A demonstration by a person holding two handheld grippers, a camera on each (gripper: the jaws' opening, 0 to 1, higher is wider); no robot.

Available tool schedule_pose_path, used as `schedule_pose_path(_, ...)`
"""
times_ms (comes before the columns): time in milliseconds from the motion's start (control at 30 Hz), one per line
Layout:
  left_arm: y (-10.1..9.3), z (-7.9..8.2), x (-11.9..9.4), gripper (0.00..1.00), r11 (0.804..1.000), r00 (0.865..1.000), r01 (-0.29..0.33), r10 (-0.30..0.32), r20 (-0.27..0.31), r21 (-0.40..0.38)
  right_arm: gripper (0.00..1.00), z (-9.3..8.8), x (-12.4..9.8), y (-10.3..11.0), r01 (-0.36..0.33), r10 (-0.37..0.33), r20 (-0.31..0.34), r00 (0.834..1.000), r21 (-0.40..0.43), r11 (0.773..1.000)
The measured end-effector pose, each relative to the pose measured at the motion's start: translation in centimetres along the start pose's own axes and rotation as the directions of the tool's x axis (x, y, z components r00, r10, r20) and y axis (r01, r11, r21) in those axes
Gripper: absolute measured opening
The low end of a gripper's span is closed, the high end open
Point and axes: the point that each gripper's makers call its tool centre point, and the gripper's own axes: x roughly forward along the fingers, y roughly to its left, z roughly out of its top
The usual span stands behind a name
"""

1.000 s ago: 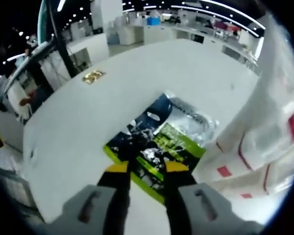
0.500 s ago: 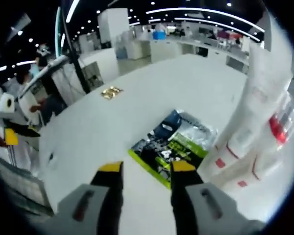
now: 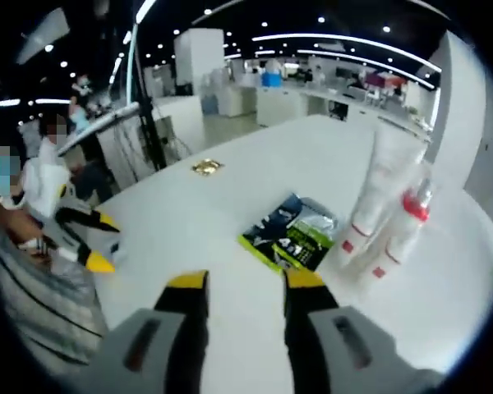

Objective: Arrange the skincare products in the storage area until every visible bottle or jar stands upright without overlapping.

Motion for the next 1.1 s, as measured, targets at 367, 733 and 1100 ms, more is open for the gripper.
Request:
schedule_pose_path(367, -0.4, 0.4, -0.2, 0.42, 1.000, 0.999, -0.021, 0.021, 0.047, -0.010, 0.29, -1.0, -3.6, -0.1, 0.021, -0.022, 0.029, 0.999, 0.031, 0.999)
schedule_pose_path(733, -0.4, 1.0, 0.1, 0.40, 0.992, 0.996, -0.051, 0.058, 0.064, -0.115, 0.30, 0.6, -2.5, 4.5, -0.118, 0.118, 0.042, 0.992, -0.017, 0.993)
schedule_pose_path(1100, -0.8, 5.2, -4.7, 0.40, 0.960, 0.965, 0.024, 0.050, 0.256, -0.279, 0.38, 5.6, -2.2, 10.2, -0.361, 0.344, 0.160, 0.925, 0.085, 0.929)
